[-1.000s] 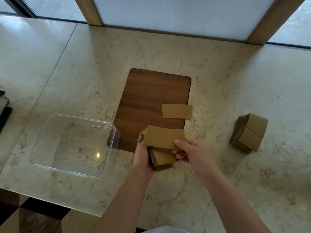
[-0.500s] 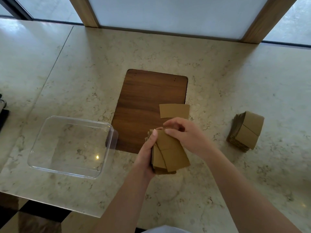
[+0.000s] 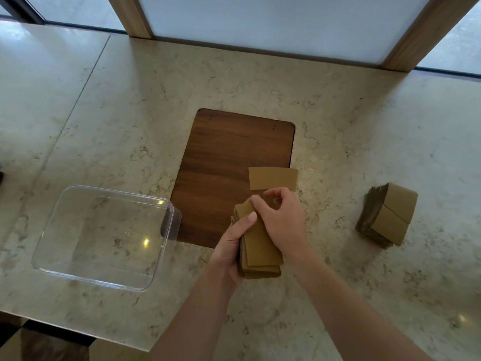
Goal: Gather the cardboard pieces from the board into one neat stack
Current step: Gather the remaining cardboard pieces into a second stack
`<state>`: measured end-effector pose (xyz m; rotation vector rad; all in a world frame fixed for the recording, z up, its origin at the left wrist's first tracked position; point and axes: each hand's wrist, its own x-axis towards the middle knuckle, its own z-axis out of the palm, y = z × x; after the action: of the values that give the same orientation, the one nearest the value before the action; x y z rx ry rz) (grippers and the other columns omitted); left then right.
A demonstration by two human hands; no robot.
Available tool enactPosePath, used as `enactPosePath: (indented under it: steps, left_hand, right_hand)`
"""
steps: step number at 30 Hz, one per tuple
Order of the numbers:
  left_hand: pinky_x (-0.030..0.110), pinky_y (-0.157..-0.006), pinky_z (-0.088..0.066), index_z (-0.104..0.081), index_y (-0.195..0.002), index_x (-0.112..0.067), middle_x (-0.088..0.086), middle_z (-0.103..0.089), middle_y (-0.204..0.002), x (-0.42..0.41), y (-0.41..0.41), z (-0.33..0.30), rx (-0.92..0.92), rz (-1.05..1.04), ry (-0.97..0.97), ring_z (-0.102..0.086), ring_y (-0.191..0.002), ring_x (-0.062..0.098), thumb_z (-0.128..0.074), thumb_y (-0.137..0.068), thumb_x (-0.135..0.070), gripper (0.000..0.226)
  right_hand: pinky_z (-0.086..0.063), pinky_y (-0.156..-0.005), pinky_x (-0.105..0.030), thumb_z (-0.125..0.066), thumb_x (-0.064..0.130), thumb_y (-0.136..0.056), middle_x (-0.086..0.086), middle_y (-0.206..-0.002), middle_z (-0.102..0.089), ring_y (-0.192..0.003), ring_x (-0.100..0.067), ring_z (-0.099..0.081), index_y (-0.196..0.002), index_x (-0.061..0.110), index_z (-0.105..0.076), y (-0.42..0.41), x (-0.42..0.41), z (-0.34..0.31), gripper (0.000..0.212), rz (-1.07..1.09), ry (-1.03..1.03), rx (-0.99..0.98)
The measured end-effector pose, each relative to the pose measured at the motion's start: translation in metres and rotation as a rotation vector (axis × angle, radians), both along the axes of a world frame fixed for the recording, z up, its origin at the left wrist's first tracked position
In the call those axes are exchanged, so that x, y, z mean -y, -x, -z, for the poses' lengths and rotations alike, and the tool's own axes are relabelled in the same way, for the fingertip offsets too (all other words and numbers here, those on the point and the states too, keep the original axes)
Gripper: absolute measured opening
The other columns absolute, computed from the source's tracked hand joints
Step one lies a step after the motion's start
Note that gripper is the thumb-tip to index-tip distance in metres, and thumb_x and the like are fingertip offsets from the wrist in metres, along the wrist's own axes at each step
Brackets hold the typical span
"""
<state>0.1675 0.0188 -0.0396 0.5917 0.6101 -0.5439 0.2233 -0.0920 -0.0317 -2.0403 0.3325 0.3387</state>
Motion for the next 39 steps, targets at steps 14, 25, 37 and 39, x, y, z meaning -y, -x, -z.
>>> enactPosePath:
  steps: [14,25,37,39]
  left_hand:
    - [0.047,-0.079,-0.058,-0.065,-0.126,-0.026,0.017,-0.067,-0.105,-0.018,-0.021,0.025,0.074,-0.162,0.061,-0.067,-0.088,0.031,-0.090,-0.079,-0.035,0.054]
    - [0.049,-0.080,-0.061,-0.061,-0.137,-0.021,0.022,-0.071,-0.128,0.013,-0.026,0.005,0.042,-0.048,-0.111,-0.073,-0.107,0.040,-0.097,-0.065,-0.042,0.083]
    - [0.051,-0.080,-0.060,-0.069,-0.129,-0.033,0.017,-0.072,-0.128,0.072,-0.018,-0.023,0.157,0.100,-0.077,-0.074,-0.105,0.037,-0.086,-0.076,-0.025,0.057]
    - [0.050,-0.080,-0.059,-0.067,-0.131,-0.035,0.017,-0.070,-0.127,0.081,-0.017,-0.025,0.178,0.082,-0.094,-0.075,-0.100,0.032,-0.082,-0.075,-0.022,0.059]
  right_hand:
    - [-0.029,-0.106,-0.047,-0.079,0.047,-0.085,-0.007,-0.135,-0.051,-0.128,-0.031,-0.042,-0.137,0.022,-0.055,-0.104,0.024,0.026,0.063,-0.622,0.783,0.064]
    - [-0.053,-0.062,-0.023,-0.064,0.044,-0.099,0.001,-0.093,-0.074,-0.081,-0.012,-0.071,-0.094,0.025,-0.069,-0.032,0.048,-0.057,0.021,-0.102,-0.178,-0.316]
    - [-0.059,-0.070,-0.026,-0.069,0.068,-0.083,0.010,-0.104,-0.062,-0.088,-0.003,-0.064,-0.138,0.052,-0.050,0.048,0.108,-0.065,0.060,0.043,-0.067,-0.153]
    - [-0.060,-0.071,-0.026,-0.067,0.072,-0.082,0.013,-0.115,-0.061,-0.097,-0.006,-0.065,-0.144,0.042,-0.044,0.057,0.116,-0.070,0.073,0.130,-0.217,-0.293]
